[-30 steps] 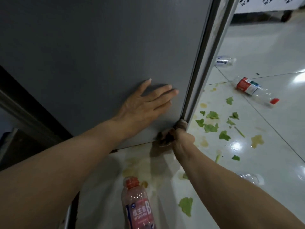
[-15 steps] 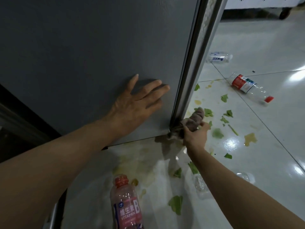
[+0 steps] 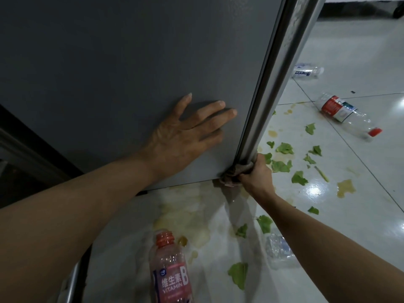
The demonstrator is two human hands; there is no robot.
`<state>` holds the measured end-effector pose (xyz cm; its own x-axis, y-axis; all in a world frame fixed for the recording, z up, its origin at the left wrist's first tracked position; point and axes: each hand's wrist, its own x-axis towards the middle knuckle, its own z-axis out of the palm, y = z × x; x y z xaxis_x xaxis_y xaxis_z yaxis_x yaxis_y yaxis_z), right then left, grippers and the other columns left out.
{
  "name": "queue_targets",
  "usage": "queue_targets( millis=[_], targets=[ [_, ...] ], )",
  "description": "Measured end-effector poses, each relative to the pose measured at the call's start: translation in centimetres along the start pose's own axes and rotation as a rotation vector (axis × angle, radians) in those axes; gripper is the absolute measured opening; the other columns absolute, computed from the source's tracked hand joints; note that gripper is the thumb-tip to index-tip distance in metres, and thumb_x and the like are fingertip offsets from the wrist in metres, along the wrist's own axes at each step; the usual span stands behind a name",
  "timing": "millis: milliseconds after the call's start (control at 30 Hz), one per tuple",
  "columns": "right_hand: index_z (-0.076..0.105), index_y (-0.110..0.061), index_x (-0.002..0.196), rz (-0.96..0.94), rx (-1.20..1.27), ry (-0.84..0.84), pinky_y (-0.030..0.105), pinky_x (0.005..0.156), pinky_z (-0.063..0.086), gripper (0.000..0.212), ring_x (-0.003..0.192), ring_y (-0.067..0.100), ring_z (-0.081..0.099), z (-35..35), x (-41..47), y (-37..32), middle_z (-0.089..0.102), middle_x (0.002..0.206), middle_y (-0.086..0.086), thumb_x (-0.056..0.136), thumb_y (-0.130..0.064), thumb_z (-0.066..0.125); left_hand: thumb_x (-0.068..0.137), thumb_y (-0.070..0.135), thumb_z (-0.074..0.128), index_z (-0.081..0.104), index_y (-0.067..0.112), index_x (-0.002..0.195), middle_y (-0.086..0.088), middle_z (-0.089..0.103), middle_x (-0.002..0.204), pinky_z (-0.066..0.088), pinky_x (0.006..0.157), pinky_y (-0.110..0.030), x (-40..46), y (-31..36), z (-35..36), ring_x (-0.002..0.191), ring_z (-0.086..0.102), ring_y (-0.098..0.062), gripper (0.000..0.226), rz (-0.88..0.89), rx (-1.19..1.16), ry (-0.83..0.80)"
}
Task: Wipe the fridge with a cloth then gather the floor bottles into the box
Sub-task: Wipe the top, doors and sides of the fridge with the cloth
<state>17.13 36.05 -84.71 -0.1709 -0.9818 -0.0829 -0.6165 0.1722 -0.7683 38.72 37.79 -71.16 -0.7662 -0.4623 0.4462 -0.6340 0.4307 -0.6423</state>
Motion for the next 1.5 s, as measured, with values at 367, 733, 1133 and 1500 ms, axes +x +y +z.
queue_targets(
  millis=[367,733,1133,1500],
  targets=[
    [0.051,-0.023,0.073,-0.086,-0.176,0.139,0.032,0.052,0.049,0.021,0.062,0.021,0.059,-2.2,-0.5,-1.3,0.059,0.065,-0.002,0.064,-0.028,0.07,0.071,0.026,0.076,0.065,0.033,0.11,0.006,0.045,0.145,0.032,0.105,-0.051,0.2,-0.6,-1.4,0.132,0.045,-0.014,0.041,0.078,0.039,-0.135],
    [0.061,-0.01,0.081,-0.234,0.032,0.264,0.033,0.06,0.057,0.021,0.067,0.018,0.063,-9.0,-1.6,-9.9,0.066,0.073,0.003,0.065,-0.019,0.071,0.079,0.016,0.057,0.062,0.019,0.114,-0.007,0.044,0.146,0.03,0.105,-0.057,4.8,-4.4,-6.5,0.133,0.044,-0.024,0.036,-0.077,0.052,0.063],
    [0.066,-0.009,0.09,-0.441,0.118,0.356,0.037,0.072,0.058,0.025,0.073,0.015,0.064,-18.2,-2.6,-20.9,0.067,0.079,0.002,0.069,-0.02,0.073,0.092,0.021,0.039,0.027,0.023,0.145,-0.004,-0.001,0.16,0.006,0.109,-0.061,7.4,-7.7,-10.9,0.146,0.006,-0.021,0.054,-0.1,0.067,-0.284],
    [0.062,-0.009,0.088,-0.493,0.148,0.484,0.037,0.067,0.053,0.028,0.072,0.021,0.06,-21.3,-2.7,-25.6,0.066,0.079,0.006,0.066,-0.024,0.071,0.07,0.006,0.054,0.057,0.011,0.115,-0.013,0.044,0.143,0.026,0.106,-0.059,14.7,-13.6,-19.8,0.131,0.042,-0.03,0.046,-0.344,0.057,0.063]
  ],
)
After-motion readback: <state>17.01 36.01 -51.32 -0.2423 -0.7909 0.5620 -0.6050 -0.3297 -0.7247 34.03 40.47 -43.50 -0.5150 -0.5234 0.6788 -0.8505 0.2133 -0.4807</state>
